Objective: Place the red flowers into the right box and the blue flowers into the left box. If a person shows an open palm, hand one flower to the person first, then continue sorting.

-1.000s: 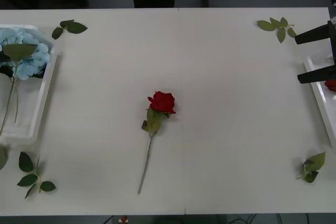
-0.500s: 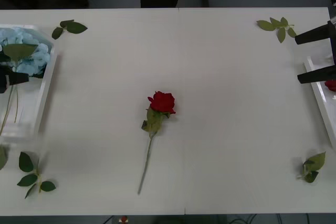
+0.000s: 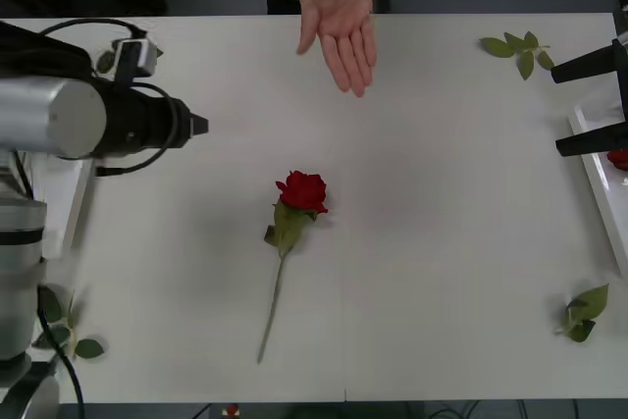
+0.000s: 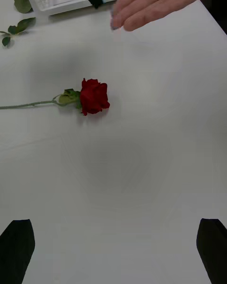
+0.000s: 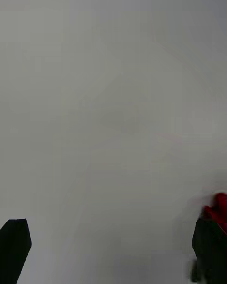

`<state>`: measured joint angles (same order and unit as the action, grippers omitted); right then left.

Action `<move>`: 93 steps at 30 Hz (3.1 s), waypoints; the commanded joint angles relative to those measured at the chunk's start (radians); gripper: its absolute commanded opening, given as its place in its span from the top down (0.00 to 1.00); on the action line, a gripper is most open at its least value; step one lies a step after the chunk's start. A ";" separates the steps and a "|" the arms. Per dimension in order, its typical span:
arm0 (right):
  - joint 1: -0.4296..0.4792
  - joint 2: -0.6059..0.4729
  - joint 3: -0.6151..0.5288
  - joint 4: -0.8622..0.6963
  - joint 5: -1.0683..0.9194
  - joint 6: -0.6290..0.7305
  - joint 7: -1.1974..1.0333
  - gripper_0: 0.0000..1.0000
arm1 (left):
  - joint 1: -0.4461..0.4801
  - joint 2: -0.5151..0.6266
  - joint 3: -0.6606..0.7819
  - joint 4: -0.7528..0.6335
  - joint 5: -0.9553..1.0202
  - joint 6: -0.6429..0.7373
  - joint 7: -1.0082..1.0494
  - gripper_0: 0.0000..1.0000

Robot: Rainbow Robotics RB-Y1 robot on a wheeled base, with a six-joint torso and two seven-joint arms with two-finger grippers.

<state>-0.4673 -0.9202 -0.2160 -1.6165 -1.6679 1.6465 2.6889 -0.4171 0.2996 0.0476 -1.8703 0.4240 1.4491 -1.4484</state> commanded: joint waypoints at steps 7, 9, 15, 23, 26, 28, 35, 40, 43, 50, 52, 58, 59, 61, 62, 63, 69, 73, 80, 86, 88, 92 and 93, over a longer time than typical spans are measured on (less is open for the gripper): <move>-0.013 -0.020 0.000 -0.011 0.004 -0.001 0.016 0.00 | -0.009 -0.089 -0.195 -0.107 0.032 0.043 0.045 0.00; -0.013 -0.020 0.000 -0.011 0.004 -0.001 0.016 0.00 | 0.015 -0.094 -0.244 -0.112 0.036 0.036 0.045 0.00; -0.013 -0.020 0.000 -0.011 0.004 -0.001 0.016 0.00 | 0.106 -0.088 -0.359 -0.110 -0.011 -0.027 0.019 0.00; -0.013 -0.020 0.000 -0.011 0.004 -0.001 0.016 0.00 | 0.147 -0.085 -0.423 -0.029 -0.082 -0.088 -0.047 0.00; -0.013 -0.020 0.000 -0.011 0.004 -0.001 0.016 0.00 | 0.138 -0.085 -0.433 0.040 -0.091 -0.151 -0.055 0.00; -0.013 -0.020 0.000 -0.011 0.004 -0.001 0.016 0.00 | 0.123 -0.091 -0.436 0.088 -0.099 -0.188 -0.056 0.00; -0.013 -0.020 0.000 -0.011 0.004 -0.001 0.016 0.00 | 0.109 -0.099 -0.431 0.122 -0.114 -0.213 -0.061 0.00; -0.013 -0.020 0.000 -0.011 0.004 -0.001 0.016 0.00 | 0.110 -0.099 -0.425 0.122 -0.119 -0.211 -0.061 0.00; -0.013 -0.020 0.000 -0.011 0.004 -0.001 0.016 0.00 | 0.110 -0.099 -0.426 0.120 -0.119 -0.213 -0.061 0.00; -0.013 -0.020 0.000 -0.011 0.004 -0.001 0.016 0.00 | 0.110 -0.099 -0.426 0.118 -0.113 -0.213 -0.058 0.00; -0.013 -0.020 0.000 -0.011 0.004 -0.001 0.016 0.00 | 0.109 -0.100 -0.426 0.117 -0.116 -0.213 -0.060 0.00; -0.013 -0.020 0.000 -0.011 0.004 -0.001 0.016 0.00 | 0.097 -0.108 -0.445 0.123 -0.125 -0.211 -0.052 0.00; -0.013 -0.020 0.000 -0.011 0.004 -0.001 0.016 0.00 | 0.093 -0.108 -0.449 0.126 -0.126 -0.210 -0.052 0.00; -0.013 -0.020 0.000 -0.011 0.004 -0.001 0.016 0.00 | 0.083 -0.109 -0.462 0.135 -0.133 -0.207 -0.050 0.00; -0.013 -0.020 0.000 -0.011 0.004 -0.001 0.016 0.00 | 0.078 -0.109 -0.466 0.141 -0.134 -0.207 -0.049 0.00; -0.013 -0.020 0.000 -0.011 0.004 -0.001 0.016 0.00 | 0.069 -0.111 -0.474 0.154 -0.137 -0.208 -0.046 0.00; -0.013 -0.020 0.000 -0.011 0.004 -0.001 0.016 0.00 | 0.027 -0.129 -0.492 0.226 -0.153 -0.231 -0.040 0.00; -0.013 -0.020 0.000 -0.011 0.004 -0.001 0.016 0.00 | 0.000 -0.142 -0.500 0.287 -0.169 -0.256 -0.037 0.00; -0.013 -0.020 0.000 -0.011 0.004 -0.001 0.016 0.00 | -0.009 -0.146 -0.502 0.355 -0.199 -0.299 -0.052 0.00; -0.013 -0.020 0.000 -0.011 0.004 -0.001 0.016 0.00 | 0.000 -0.146 -0.500 0.359 -0.225 -0.300 -0.060 0.62; -0.013 -0.020 0.000 -0.011 0.004 -0.001 0.016 0.00 | 0.006 -0.145 -0.500 0.359 -0.232 -0.300 -0.061 1.00; -0.013 -0.020 0.000 -0.011 0.004 -0.001 0.016 0.00 | 0.011 -0.140 -0.500 0.359 -0.260 -0.300 -0.058 1.00; -0.013 -0.020 0.000 -0.011 0.004 -0.001 0.016 0.00 | 0.011 -0.138 -0.502 0.359 -0.261 -0.299 -0.056 1.00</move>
<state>-0.4673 -0.9202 -0.2160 -1.6162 -1.6678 1.6465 2.6890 -0.4069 0.1595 -0.4527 -1.5112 0.1715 1.1538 -1.4837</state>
